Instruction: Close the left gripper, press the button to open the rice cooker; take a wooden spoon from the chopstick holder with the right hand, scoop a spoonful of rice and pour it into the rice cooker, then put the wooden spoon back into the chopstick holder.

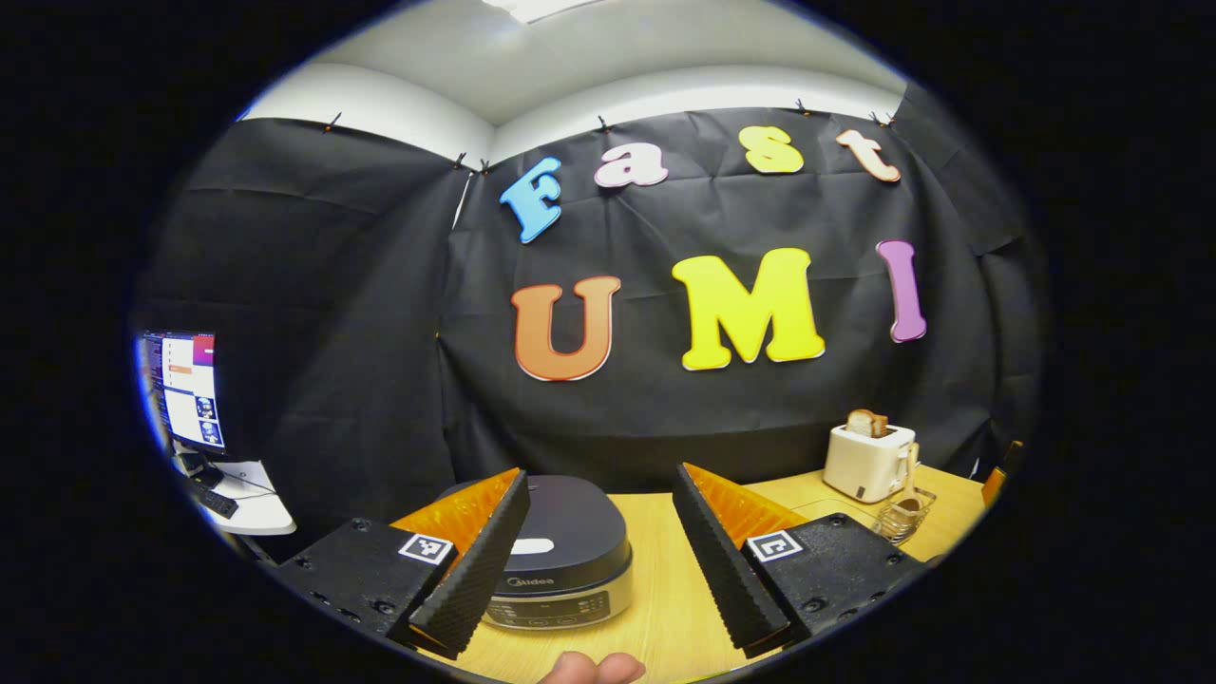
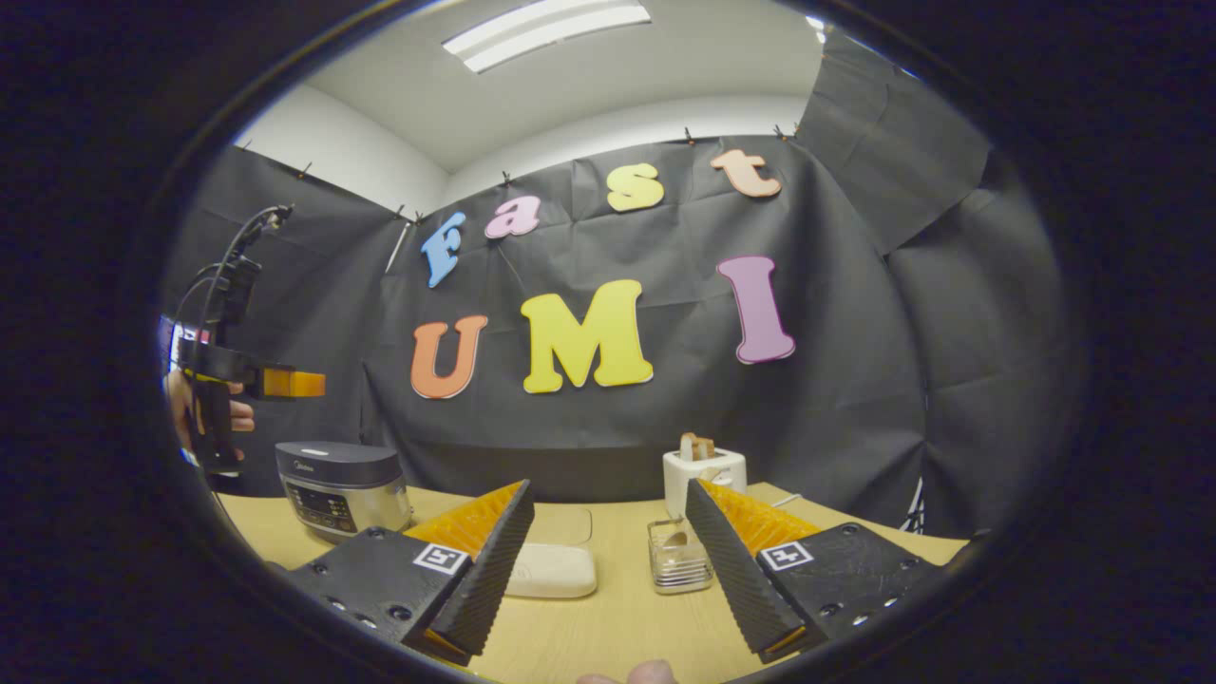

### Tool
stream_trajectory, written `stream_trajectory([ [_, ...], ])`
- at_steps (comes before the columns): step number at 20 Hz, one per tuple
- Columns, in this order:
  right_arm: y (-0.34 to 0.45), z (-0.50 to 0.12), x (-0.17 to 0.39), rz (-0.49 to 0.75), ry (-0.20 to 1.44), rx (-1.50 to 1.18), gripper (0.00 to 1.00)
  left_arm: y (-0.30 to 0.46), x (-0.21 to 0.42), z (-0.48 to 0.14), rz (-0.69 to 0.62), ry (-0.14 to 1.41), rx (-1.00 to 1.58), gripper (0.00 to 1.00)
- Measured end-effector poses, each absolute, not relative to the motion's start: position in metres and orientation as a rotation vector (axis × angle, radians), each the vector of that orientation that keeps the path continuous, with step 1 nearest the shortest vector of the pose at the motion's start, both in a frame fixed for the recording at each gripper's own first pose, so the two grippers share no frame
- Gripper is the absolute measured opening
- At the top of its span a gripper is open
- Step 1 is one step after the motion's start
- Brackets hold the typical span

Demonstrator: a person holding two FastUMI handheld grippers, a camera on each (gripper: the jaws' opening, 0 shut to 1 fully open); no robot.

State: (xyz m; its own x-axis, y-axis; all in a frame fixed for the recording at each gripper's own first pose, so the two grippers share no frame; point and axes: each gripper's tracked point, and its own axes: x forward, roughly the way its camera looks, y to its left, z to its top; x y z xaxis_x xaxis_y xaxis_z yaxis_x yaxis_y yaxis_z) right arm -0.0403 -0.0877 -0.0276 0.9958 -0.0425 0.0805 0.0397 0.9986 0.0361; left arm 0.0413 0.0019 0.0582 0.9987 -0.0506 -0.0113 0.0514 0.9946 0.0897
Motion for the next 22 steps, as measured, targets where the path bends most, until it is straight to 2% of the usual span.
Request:
stream_trajectory([
  [1, -0.085, -0.024, -0.042, -0.036, -0.086, 0.034, 0.92, -0.005, 0.029, 0.059, -0.064, -0.007, 0.091, 0.96],
  [3, -0.079, -0.019, -0.044, -0.026, -0.087, 0.039, 0.95, -0.019, 0.01, 0.053, -0.106, -0.025, 0.078, 0.96],
  [6, -0.071, -0.009, -0.051, -0.023, -0.112, 0.028, 0.95, -0.021, -0.015, 0.035, -0.11, -0.011, 0.059, 0.96],
  [7, -0.067, -0.008, -0.054, -0.018, -0.117, 0.029, 0.92, -0.025, -0.021, 0.033, -0.121, -0.018, 0.064, 0.96],
  [8, -0.062, -0.008, -0.054, -0.009, -0.115, 0.029, 0.95, -0.031, -0.025, 0.029, -0.137, -0.017, 0.073, 0.96],
  [10, -0.056, -0.011, -0.054, -0.013, -0.1, 0.013, 0.92, -0.047, -0.036, 0.019, -0.167, -0.01, 0.059, 0.96],
  [12, -0.048, -0.011, -0.058, -0.009, -0.089, 0.009, 0.95, -0.061, -0.043, 0.02, -0.198, -0.035, 0.073, 0.96],
  [13, -0.041, -0.012, -0.061, 0.0, -0.084, 0.01, 0.92, -0.058, -0.045, 0.02, -0.19, -0.047, 0.09, 0.96],
  [17, -0.035, -0.016, -0.068, -0.006, -0.066, -0.003, 0.99, -0.056, -0.049, 0.013, -0.176, -0.064, 0.085, 0.96],
  [18, -0.035, -0.015, -0.07, -0.017, -0.066, -0.008, 0.95, -0.054, -0.048, 0.011, -0.169, -0.054, 0.083, 0.96],
  [22, -0.019, -0.008, -0.076, -0.021, -0.08, -0.049, 0.95, -0.053, -0.05, 0.006, -0.182, -0.024, 0.081, 0.96],
])
